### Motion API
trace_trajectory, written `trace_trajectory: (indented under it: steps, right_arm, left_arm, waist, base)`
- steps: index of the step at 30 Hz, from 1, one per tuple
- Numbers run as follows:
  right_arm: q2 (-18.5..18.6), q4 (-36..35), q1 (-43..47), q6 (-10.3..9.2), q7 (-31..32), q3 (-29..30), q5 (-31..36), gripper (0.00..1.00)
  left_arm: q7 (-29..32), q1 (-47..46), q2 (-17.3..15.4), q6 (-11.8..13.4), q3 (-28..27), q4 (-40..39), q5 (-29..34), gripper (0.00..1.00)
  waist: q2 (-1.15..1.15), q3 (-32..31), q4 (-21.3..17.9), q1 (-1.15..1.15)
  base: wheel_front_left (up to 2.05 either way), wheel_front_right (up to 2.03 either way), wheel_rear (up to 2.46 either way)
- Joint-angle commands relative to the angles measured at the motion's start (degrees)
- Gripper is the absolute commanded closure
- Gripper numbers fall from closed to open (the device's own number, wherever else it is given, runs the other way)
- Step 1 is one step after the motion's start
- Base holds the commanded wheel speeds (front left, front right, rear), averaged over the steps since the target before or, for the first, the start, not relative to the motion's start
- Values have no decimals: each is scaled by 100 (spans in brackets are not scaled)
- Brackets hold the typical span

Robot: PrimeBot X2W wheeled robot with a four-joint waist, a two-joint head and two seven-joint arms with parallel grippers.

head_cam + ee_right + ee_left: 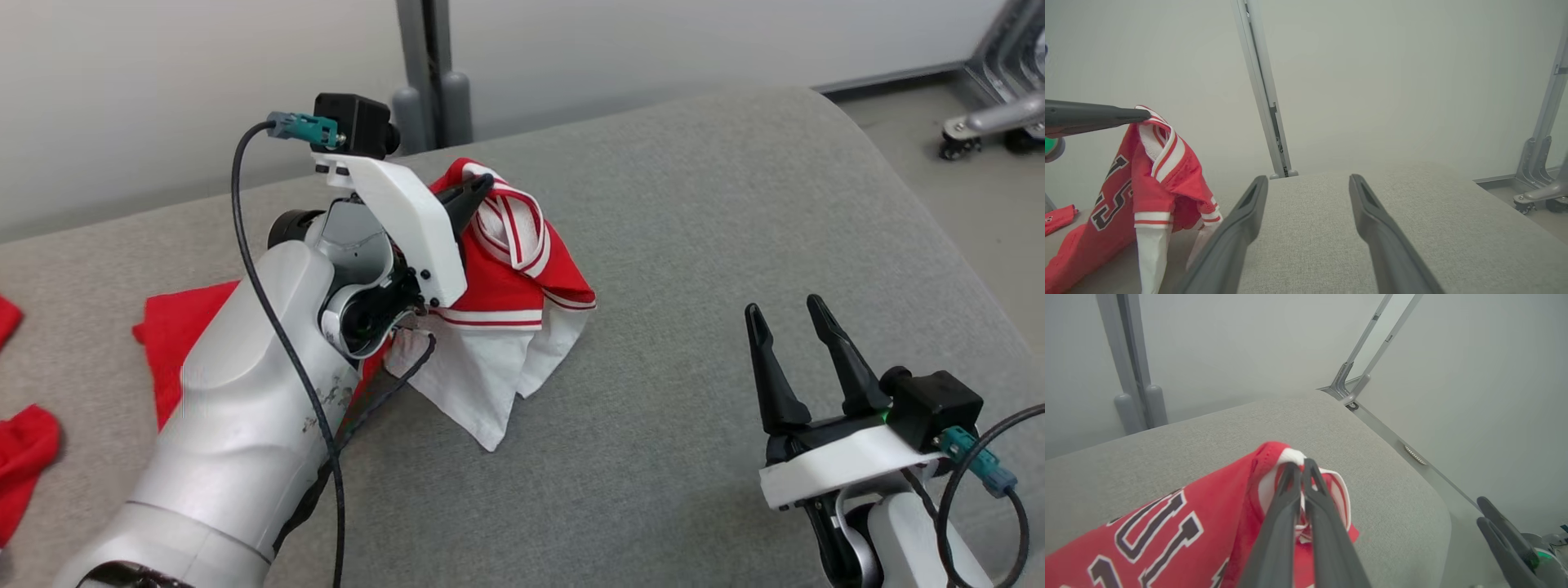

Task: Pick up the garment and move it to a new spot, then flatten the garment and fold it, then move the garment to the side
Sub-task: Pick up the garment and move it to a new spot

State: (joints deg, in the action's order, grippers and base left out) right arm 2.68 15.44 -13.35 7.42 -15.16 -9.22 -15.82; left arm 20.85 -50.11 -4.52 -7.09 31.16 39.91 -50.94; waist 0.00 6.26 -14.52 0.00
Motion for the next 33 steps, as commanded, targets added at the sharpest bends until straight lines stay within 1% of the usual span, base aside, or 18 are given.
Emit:
trace_trajectory:
  steps: [1, 6, 9, 14, 17, 18, 19, 20, 22, 23, 28, 30, 33]
  right_arm:
    - [37, -45, -74, 13, -10, -3, -52, 0]
    - [34, -124, -231, 13, -10, -148, -182, 0]
    - [36, -171, -284, 13, -10, -215, -256, 0]
    - [35, -208, -381, 13, -10, -308, -340, 0]
    - [35, -207, -397, 13, -10, -356, -357, 0]
    - [36, -201, -405, 13, -10, -365, -367, 0]
    - [37, -198, -421, 13, -10, -365, -371, 0]
    - [37, -201, -430, 13, -10, -356, -367, 0]
    - [36, -204, -419, 13, -10, -336, -346, 0]
    - [36, -204, -419, 13, -10, -336, -346, 0]
    - [38, -122, -385, 13, -10, -286, -265, 0]
    - [38, -102, -372, 13, -10, -254, -234, 0]
    - [39, -84, -346, 13, -10, -191, -172, 0]
  left_arm:
    - [-90, -152, 23, -38, 44, 83, 6, 100]
    - [-467, -567, 104, -48, 304, 465, -20, 100]
    - [-727, -740, 139, -52, 480, 598, -117, 100]
    - [-1096, -941, 159, -54, 869, 651, -378, 100]
    - [-1081, -956, 146, -53, 1231, 664, -568, 100]
    - [-1086, -980, 145, -54, 1333, 671, -634, 69]
    - [-1106, -1015, 148, -54, 1430, 685, -679, 7]
    - [-1118, -1035, 153, -54, 1533, 690, -744, 0]
    - [-1136, -1048, 149, -48, 1700, 681, -868, 0]
    - [-1136, -1048, 149, -48, 1700, 681, -868, 0]
    - [-1130, -1053, 154, -48, 2088, 655, -1143, 0]
    - [-1258, -1075, 146, -48, 2206, 659, -1155, 0]
    - [-1598, -1051, 53, -48, 2359, 648, -1082, 0]
  waist:
    - [0, 396, -403, 0]
    - [0, 761, -769, 0]
    - [0, 900, -915, 0]
    - [0, 1007, -1019, 0]
    - [0, 1023, -1017, 0]
    - [0, 1024, -1009, 0]
    - [0, 1023, -991, 0]
    - [0, 1018, -964, 0]
    - [0, 990, -888, 0]
    - [0, 990, -888, 0]
    - [0, 857, -635, 0]
    - [0, 788, -512, 0]
    - [0, 670, -316, 0]
  base:
    - [0, 0, 0]
    - [0, 0, 0]
    - [0, 0, 0]
    - [0, 0, 0]
    - [0, 0, 0]
    - [0, 0, 0]
    - [0, 0, 0]
    - [0, 0, 0]
    - [0, 0, 0]
    - [0, 0, 0]
    - [0, 0, 0]
    - [0, 0, 0]
    - [0, 0, 0]
